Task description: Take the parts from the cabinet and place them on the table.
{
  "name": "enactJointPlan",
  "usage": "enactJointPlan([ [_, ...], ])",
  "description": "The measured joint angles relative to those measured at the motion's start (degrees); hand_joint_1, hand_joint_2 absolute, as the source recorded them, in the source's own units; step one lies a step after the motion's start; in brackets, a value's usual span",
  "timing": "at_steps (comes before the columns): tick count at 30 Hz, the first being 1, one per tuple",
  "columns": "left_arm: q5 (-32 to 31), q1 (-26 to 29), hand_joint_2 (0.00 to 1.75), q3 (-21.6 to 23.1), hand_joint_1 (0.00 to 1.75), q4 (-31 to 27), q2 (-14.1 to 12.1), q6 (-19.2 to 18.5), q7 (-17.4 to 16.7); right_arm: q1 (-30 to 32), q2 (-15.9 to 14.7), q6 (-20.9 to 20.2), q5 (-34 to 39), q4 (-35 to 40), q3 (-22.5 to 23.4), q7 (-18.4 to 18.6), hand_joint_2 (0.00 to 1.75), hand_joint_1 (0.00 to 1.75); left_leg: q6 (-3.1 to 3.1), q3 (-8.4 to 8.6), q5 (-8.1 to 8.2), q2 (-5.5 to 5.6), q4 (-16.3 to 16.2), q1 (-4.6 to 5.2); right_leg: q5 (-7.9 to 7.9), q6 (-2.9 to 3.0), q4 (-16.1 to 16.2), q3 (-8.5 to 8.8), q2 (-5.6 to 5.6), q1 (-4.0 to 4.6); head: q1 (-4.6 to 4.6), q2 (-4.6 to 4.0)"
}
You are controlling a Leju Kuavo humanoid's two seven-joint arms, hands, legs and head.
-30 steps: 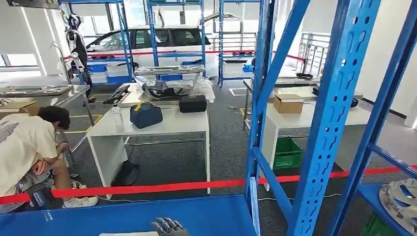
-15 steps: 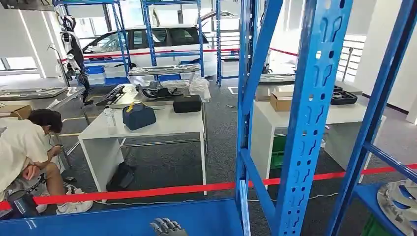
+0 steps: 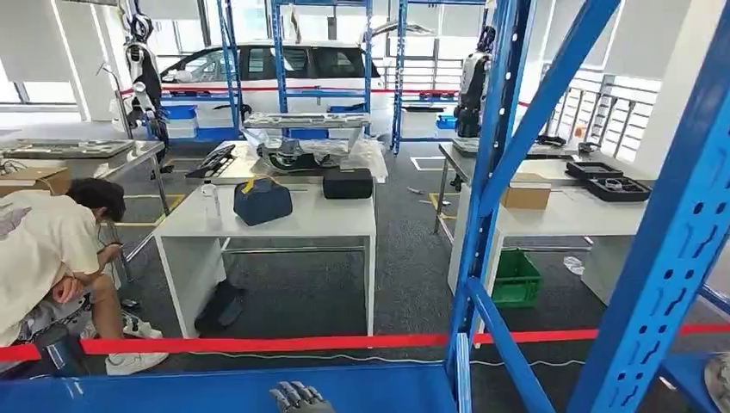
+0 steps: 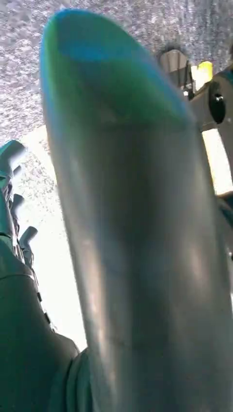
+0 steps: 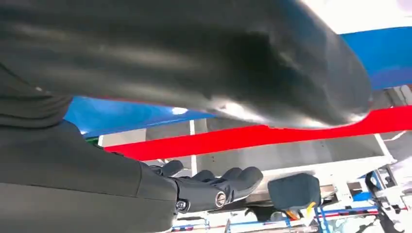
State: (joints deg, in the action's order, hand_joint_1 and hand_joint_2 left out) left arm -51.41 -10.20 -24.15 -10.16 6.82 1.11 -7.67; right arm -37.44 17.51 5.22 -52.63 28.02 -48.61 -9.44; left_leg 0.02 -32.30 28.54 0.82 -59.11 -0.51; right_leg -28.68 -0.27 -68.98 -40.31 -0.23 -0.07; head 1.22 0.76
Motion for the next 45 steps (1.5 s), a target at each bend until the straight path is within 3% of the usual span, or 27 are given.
enactJointPlan([
  [1,0.0,0.0,0.0,0.0,0.0,0.0,0.0,0.0,0.0,0.0,0.0,0.0,0.0,0.0,0.0,0.0,0.0,0.0,0.03,0.58,0.32,0.08,0.0,0.15,3.07,0.67,5.4,2.22,-0.04,0.27,0.0,0.0],
  [2,-0.2,0.0,0.0,0.0,0.0,0.0,0.2,-0.1,0.1,-0.1,0.0,0.0,0.0,0.0,0.0,0.0,0.0,0.0,0.06,0.65,0.62,0.15,0.0,0.01,3.65,1.57,8.5,3.52,-0.15,0.61,0.02,0.0],
  [3,-0.3,-0.2,0.0,0.0,0.0,0.0,0.3,-0.2,0.3,-0.2,0.0,0.0,0.0,-0.1,0.0,0.0,0.0,0.0,0.49,0.65,0.77,0.37,-0.1,0.46,3.4,1.57,9.4,4.07,0.01,0.71,0.16,0.0],
  [4,-0.3,-0.2,0.0,0.0,0.0,0.0,0.3,-0.2,0.4,-0.2,0.0,0.0,0.0,-0.1,0.0,0.0,0.0,0.0,0.46,0.57,0.83,0.3,-0.2,0.35,3.79,0.67,9.6,4.1,0.0,0.57,0.11,0.0],
  [5,-0.4,-0.2,0.0,0.0,0.0,0.0,0.3,-0.3,0.4,-0.3,0.0,-0.1,-0.1,-0.2,0.0,0.0,0.0,0.0,0.47,0.56,0.83,0.22,-0.1,0.22,3.6,0.32,9.6,4.04,-0.04,0.67,0.13,0.0],
  [10,-0.9,-0.2,0.0,0.0,0.0,0.0,0.3,-0.5,0.5,-0.2,0.3,-1.1,-0.2,-0.3,-0.7,-1.0,0.0,0.0,0.73,0.93,0.92,0.12,0.5,0.2,3.34,0.72,9.6,4.06,-0.17,0.7,0.13,0.0],
  [18,-1.0,-0.3,0.0,0.0,0.0,0.0,0.3,-0.5,0.3,1.2,1.7,-4.0,0.3,-0.3,-3.1,-2.3,0.0,0.0,1.05,1.0,0.81,0.12,0.7,0.2,3.27,0.87,9.6,4.1,-0.14,0.7,0.09,0.0],
  [19,-1.0,-0.3,0.0,0.0,0.0,0.0,0.3,-0.5,0.3,1.3,1.7,-4.0,0.4,-0.3,-3.3,-2.3,1.75,0.0,1.06,1.01,0.81,0.12,0.7,0.2,3.3,0.91,9.6,4.1,-0.14,0.7,0.11,0.0],
  [31,-2.0,-0.3,0.0,0.0,0.0,0.0,0.4,-0.5,0.3,1.6,2.0,-6.1,1.6,-0.2,-5.6,-4.4,1.75,0.0,1.05,1.04,0.8,0.12,0.6,0.31,3.33,0.88,9.6,4.15,-0.14,0.41,0.09,0.0],
  [45,-2.9,-0.4,0.0,0.0,0.0,0.0,0.5,-0.5,0.0,2.0,1.9,-9.8,2.8,-0.2,-10.5,-0.8,1.75,0.0,1.03,1.04,0.81,0.12,0.6,0.34,3.33,0.88,9.6,4.14,-0.14,0.39,0.09,0.0],
])
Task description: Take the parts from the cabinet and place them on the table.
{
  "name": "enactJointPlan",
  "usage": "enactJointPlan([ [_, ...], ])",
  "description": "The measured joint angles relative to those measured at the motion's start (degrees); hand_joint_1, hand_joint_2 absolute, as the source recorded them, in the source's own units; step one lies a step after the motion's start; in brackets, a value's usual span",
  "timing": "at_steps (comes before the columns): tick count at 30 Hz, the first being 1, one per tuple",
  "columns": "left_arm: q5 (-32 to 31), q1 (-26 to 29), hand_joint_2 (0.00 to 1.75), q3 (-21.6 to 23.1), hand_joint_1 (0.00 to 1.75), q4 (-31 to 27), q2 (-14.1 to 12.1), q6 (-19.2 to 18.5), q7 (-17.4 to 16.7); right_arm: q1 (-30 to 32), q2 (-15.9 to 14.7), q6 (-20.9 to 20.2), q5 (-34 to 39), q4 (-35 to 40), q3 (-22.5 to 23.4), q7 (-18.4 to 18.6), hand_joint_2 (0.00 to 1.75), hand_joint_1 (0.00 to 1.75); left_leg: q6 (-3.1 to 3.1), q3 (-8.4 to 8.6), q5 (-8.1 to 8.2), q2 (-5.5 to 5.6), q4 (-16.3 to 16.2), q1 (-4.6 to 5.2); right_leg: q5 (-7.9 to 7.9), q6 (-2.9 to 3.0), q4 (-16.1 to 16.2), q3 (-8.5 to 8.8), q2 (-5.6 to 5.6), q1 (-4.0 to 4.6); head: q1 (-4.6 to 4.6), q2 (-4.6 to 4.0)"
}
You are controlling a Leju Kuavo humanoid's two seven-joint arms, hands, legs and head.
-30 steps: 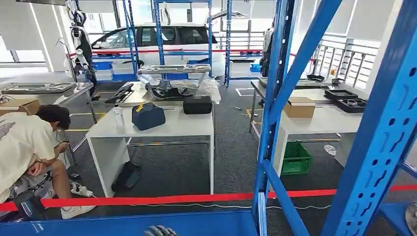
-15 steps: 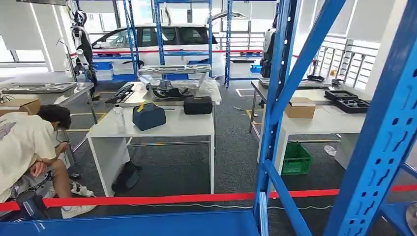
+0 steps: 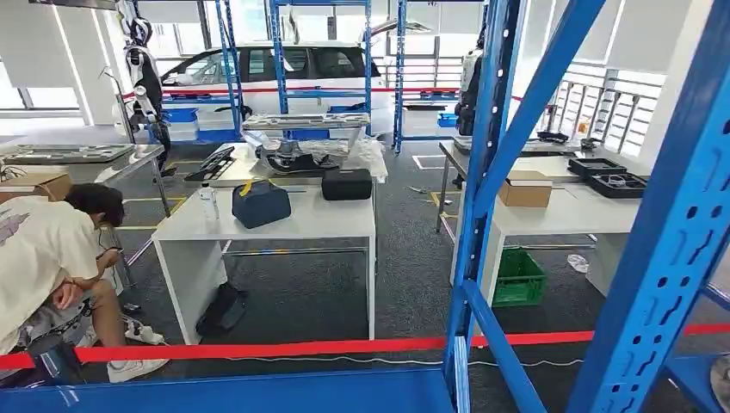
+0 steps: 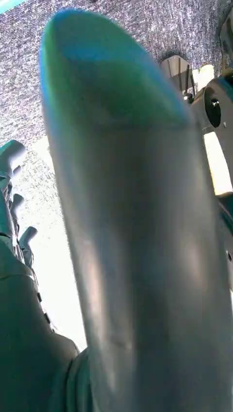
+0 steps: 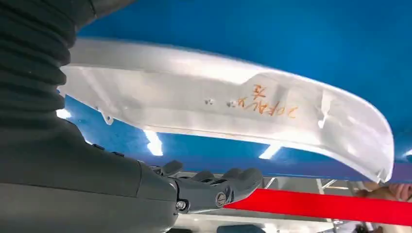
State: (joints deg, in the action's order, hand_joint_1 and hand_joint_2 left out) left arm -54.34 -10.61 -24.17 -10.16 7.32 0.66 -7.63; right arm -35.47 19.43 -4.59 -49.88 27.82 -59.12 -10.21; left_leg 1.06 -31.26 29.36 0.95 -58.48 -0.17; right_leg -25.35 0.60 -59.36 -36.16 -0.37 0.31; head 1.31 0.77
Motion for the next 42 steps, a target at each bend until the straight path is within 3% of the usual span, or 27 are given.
enactJointPlan([
  [4,0.0,0.0,0.0,0.0,0.0,0.0,0.0,0.0,0.0,0.0,0.0,-0.1,0.0,0.0,-0.8,0.5,1.75,0.0,0.0,0.0,0.0,0.0,0.0,0.0,0.0,0.0,0.0,0.0,0.0,0.0,0.0,0.0],
  [12,-0.3,0.0,0.0,0.0,0.0,0.0,0.1,0.5,-0.3,-0.3,-0.1,-4.2,-0.4,-2.6,-2.2,5.9,1.75,0.0,-0.01,0.01,0.01,0.0,0.0,0.01,-0.01,0.0,0.0,0.0,-0.01,-0.01,0.0,0.0],
  [13,-0.4,0.0,0.0,0.0,0.0,0.0,0.1,0.7,-0.4,-0.5,-0.1,-4.4,-0.5,-3.0,-2.3,6.9,1.75,0.16,-0.01,0.03,0.01,0.0,0.0,0.02,-0.01,0.0,0.0,0.01,-0.01,-0.02,0.02,0.0],
  [14,-0.5,0.0,0.0,0.0,0.0,0.0,0.1,0.7,-0.4,-0.7,-0.1,-4.4,-0.6,-3.5,-2.3,7.8,1.75,1.62,-0.01,0.07,0.01,0.0,0.0,0.03,-0.01,-0.01,0.0,0.05,-0.01,-0.02,0.0,0.0],
  [15,-0.6,0.0,0.0,0.0,0.0,0.0,0.1,0.8,-0.4,-0.9,-0.1,-4.4,-0.7,-4.0,-2.3,8.7,1.75,1.75,-0.02,0.12,0.02,0.0,0.0,0.03,-0.02,-0.01,0.0,0.09,-0.01,-0.02,0.0,0.0],
  [19,-1.0,-0.1,0.0,-0.1,0.0,0.0,0.2,0.9,-0.6,-1.3,-0.1,-4.8,-1.1,-5.3,-2.3,11.1,1.75,1.75,-0.04,0.27,0.05,-0.01,0.0,0.03,-0.03,-0.01,0.0,0.25,-0.01,-0.02,0.02,0.0],
  [42,-2.0,-0.3,0.0,-0.5,0.0,0.0,0.5,0.9,-1.0,-1.8,-0.3,-5.5,-1.6,-6.7,-2.3,12.8,1.75,1.75,-0.03,0.7,0.06,0.0,0.0,0.05,-0.07,-0.04,0.1,0.72,-0.01,-0.03,0.0,0.0],
])
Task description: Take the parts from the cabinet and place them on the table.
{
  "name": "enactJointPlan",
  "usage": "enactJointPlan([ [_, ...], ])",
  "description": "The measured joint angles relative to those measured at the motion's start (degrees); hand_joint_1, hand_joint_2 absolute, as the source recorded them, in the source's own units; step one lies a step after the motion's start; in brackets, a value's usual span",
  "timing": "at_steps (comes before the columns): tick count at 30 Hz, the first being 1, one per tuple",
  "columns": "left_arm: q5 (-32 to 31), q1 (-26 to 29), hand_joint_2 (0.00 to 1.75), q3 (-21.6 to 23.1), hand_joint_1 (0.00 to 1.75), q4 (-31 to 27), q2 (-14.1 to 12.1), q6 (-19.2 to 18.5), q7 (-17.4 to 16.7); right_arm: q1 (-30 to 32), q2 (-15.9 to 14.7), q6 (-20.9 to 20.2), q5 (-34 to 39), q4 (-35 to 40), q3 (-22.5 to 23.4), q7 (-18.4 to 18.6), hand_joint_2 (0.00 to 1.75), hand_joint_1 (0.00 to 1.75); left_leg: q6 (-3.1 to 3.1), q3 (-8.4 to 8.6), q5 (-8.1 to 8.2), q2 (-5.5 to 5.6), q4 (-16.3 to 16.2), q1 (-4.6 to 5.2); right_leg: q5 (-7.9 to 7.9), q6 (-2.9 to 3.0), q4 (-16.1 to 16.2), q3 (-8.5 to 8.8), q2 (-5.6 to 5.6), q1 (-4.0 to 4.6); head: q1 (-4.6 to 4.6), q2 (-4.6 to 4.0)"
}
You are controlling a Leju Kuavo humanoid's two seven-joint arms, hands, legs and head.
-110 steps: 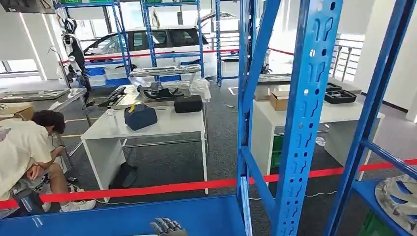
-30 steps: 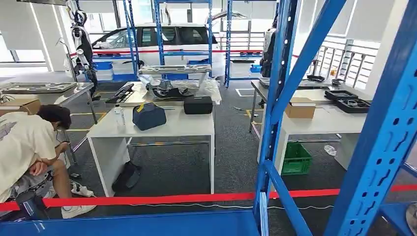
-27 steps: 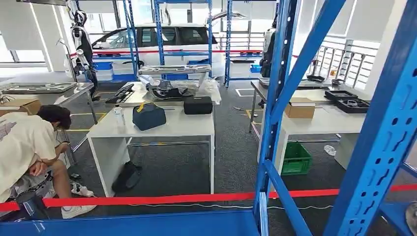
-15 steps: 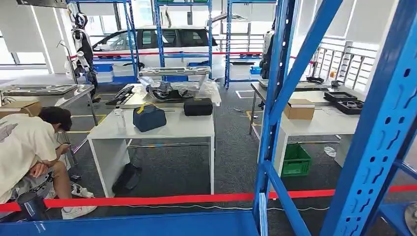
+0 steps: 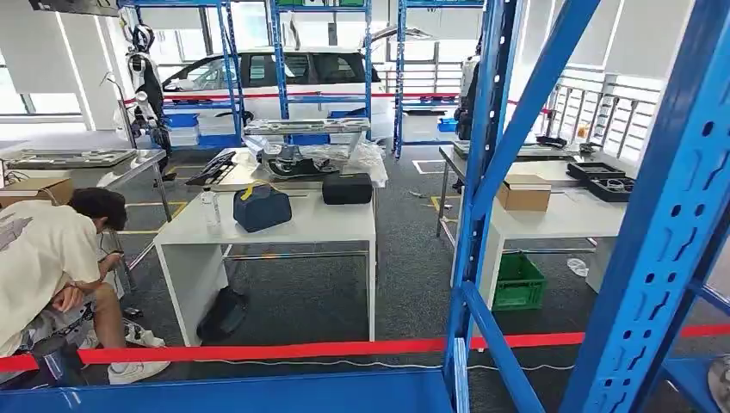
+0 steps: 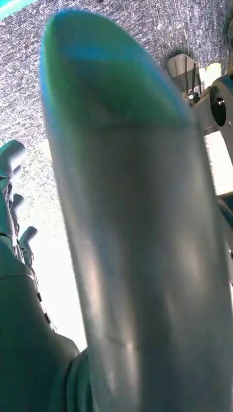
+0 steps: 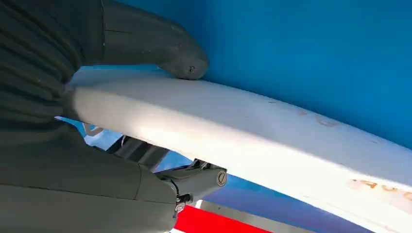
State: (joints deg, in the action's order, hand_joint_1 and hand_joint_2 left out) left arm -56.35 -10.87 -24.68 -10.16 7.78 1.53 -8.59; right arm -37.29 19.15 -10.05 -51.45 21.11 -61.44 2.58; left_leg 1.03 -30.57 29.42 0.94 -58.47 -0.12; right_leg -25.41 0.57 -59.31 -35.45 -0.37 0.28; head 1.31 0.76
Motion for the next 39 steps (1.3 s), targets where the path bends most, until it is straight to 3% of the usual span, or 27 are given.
enactJointPlan([
  [15,0.0,-0.1,0.0,-0.1,0.0,0.0,0.0,0.2,1.0,0.1,-0.2,0.6,-0.7,-0.2,0.0,-0.2,1.75,1.75,-0.01,0.05,0.04,0.0,0.0,0.0,-0.02,-0.02,0.0,0.05,0.0,0.0,0.02,0.0],
  [24,0.2,-0.2,0.0,-0.5,0.0,0.0,0.1,0.8,2.0,0.4,-1.0,6.5,0.1,0.6,0.4,-1.0,1.75,1.75,0.0,0.01,0.03,0.0,0.0,0.0,-0.01,-0.02,0.0,0.04,0.0,0.0,0.02,0.0],
  [28,0.5,0.0,0.0,-1.1,0.0,0.0,0.1,0.5,2.8,2.7,-3.6,13.5,0.5,11.6,2.9,-1.5,1.75,1.75,0.0,-0.14,0.03,0.01,0.0,-0.01,0.0,-0.02,0.0,-0.12,0.02,0.0,0.0,0.0],
  [33,0.5,0.2,0.0,-1.4,0.0,0.0,0.0,0.2,3.1,5.7,-7.7,14.3,1.1,29.6,8.0,-0.7,1.75,1.75,-0.05,-0.16,0.13,0.03,0.0,-0.01,-0.09,-0.04,0.0,-0.13,0.03,0.0,0.0,0.0],
  [39,0.4,0.2,0.0,-1.8,0.0,0.0,-0.1,0.1,3.1,8.0,-9.9,14.6,1.1,38.6,10.9,-1.0,1.75,1.75,-0.08,-0.17,0.19,0.02,0.0,-0.01,-0.13,-0.06,0.1,-0.14,0.01,0.0,0.0,0.0],
])
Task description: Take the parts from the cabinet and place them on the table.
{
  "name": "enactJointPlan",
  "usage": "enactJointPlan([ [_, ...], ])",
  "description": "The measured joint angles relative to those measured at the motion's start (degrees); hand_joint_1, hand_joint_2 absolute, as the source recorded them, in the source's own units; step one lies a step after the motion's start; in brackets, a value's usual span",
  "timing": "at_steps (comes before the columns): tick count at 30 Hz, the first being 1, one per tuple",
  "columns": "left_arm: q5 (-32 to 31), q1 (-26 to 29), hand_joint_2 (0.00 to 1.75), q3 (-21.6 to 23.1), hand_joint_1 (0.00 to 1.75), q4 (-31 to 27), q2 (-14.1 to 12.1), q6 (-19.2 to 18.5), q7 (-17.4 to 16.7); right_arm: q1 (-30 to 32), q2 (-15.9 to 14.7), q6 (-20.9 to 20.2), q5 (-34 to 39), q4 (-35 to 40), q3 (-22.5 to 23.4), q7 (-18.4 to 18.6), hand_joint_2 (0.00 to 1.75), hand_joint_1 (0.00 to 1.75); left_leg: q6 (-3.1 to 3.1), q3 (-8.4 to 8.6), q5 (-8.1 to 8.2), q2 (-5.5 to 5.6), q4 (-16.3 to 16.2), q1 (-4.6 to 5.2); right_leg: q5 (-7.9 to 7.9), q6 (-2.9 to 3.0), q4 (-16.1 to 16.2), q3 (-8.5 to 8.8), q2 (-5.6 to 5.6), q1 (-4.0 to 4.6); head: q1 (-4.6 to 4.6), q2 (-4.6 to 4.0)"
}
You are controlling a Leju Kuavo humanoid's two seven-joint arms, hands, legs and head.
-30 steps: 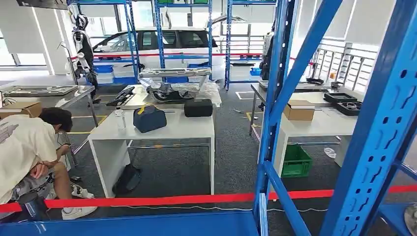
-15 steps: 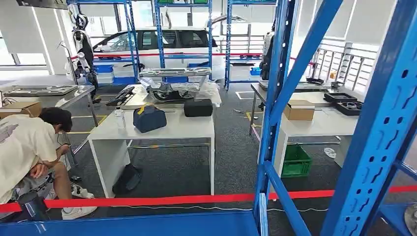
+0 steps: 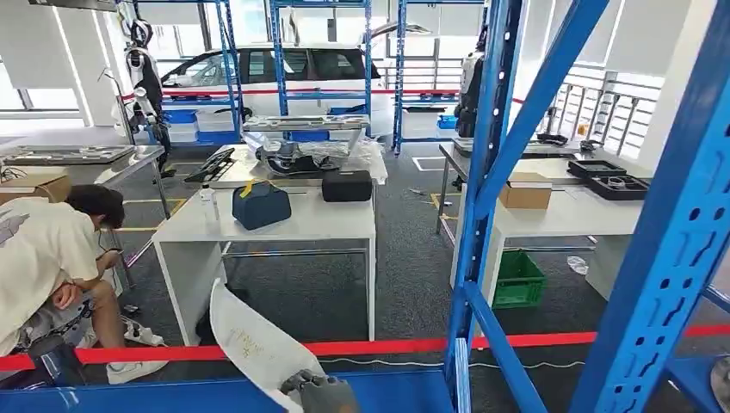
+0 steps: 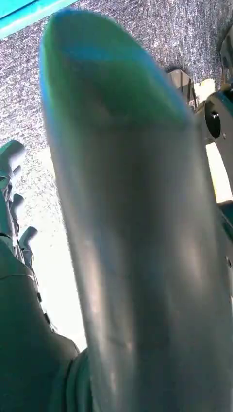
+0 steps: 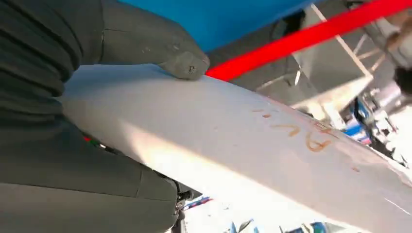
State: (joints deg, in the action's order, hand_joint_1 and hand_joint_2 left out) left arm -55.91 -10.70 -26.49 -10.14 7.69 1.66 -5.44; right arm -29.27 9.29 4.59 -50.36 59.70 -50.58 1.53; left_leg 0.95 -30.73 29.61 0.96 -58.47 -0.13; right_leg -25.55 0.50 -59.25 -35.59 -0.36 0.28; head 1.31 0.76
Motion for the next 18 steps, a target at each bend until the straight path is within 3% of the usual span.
enactJointPlan([
  [10,-0.1,0.0,0.0,-0.4,0.0,0.0,-0.2,-0.1,0.5,2.1,-1.0,1.7,1.6,4.2,2.1,-3.1,1.75,1.75,0.0,-0.01,0.0,0.0,0.0,0.0,0.0,0.0,0.0,0.0,0.0,0.0,0.0,0.0],
  [11,-0.1,0.0,1.75,-0.5,0.0,0.0,-0.2,-0.2,0.5,2.1,-1.0,1.7,1.8,4.2,2.2,-3.5,1.75,1.75,0.0,-0.01,0.0,0.0,0.0,0.0,0.0,0.0,0.0,0.0,0.0,0.0,0.0,0.0],
  [18,0.0,0.0,1.75,-0.7,0.0,0.0,-0.2,-0.3,-0.4,2.1,-1.0,2.1,3.1,3.8,2.2,-5.1,1.75,1.75,0.0,-0.02,0.0,0.0,0.0,-0.01,0.0,0.0,0.0,0.0,0.02,0.0,0.0,0.0],
])
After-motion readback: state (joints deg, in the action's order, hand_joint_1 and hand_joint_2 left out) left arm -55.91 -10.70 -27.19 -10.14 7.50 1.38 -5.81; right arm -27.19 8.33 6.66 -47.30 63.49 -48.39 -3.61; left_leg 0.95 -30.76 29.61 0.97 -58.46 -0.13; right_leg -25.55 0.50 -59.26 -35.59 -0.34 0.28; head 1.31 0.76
